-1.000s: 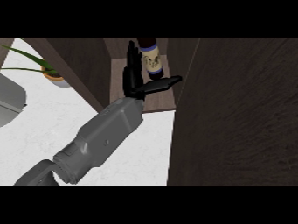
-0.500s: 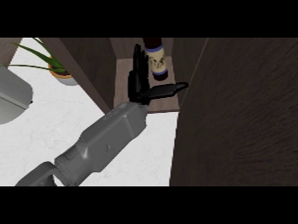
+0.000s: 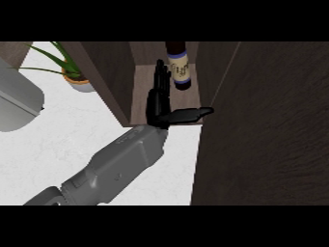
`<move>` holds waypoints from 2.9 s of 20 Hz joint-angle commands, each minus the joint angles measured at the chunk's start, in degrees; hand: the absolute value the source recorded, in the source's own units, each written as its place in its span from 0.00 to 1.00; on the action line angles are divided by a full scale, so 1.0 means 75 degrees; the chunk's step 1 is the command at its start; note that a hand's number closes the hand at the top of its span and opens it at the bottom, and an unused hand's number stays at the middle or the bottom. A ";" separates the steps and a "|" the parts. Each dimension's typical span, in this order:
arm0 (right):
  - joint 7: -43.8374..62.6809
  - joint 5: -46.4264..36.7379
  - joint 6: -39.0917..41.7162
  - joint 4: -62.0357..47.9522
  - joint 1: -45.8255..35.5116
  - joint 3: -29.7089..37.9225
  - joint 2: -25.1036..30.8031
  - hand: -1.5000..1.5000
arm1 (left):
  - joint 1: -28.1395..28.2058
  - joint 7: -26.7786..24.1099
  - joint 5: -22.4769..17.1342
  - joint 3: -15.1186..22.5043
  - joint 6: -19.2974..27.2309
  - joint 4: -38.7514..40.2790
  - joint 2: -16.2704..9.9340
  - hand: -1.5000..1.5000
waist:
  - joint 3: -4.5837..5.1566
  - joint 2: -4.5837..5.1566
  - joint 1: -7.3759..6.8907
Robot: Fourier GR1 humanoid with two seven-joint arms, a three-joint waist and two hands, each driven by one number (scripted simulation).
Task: Pick up the wine, place it into the cabinet and close the cabinet
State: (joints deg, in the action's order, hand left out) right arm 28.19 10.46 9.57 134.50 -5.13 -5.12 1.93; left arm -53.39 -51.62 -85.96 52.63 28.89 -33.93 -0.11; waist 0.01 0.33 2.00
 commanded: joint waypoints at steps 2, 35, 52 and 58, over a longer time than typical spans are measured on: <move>0.0420 0.0086 -0.0254 0.0097 -0.0419 0.0229 0.0082 0.00 | 0.0696 -0.0315 0.0427 0.0052 0.0441 -0.0868 0.0014 0.00 | 0.0001 -0.0046 -0.0198; -0.0072 0.1390 0.1716 0.0902 0.1039 0.0387 0.1248 1.00 | 0.5299 0.1155 0.3696 -0.0129 -0.0586 -0.8536 -0.4620 1.00 | -0.0010 -0.0076 -0.0294; 0.1856 -0.0053 0.0164 0.1305 -0.0013 -0.4369 -0.0237 1.00 | 0.8242 0.0259 0.3016 -0.1892 -0.2465 -0.9794 -0.7149 0.00 | 0.0029 -0.0129 -0.0445; 0.1781 -0.1019 -0.0750 0.0208 -0.0714 -0.6161 -0.0249 1.00 | 0.8930 0.0188 0.1970 -0.3261 -0.3623 -0.9632 -0.8168 0.00 | 0.0031 -0.0152 -0.0497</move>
State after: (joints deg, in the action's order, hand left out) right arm 40.02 7.02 8.31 136.82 -6.78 -39.64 1.35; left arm 10.50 -49.22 -67.98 32.76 5.88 -107.64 -58.10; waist 0.17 -0.68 -1.46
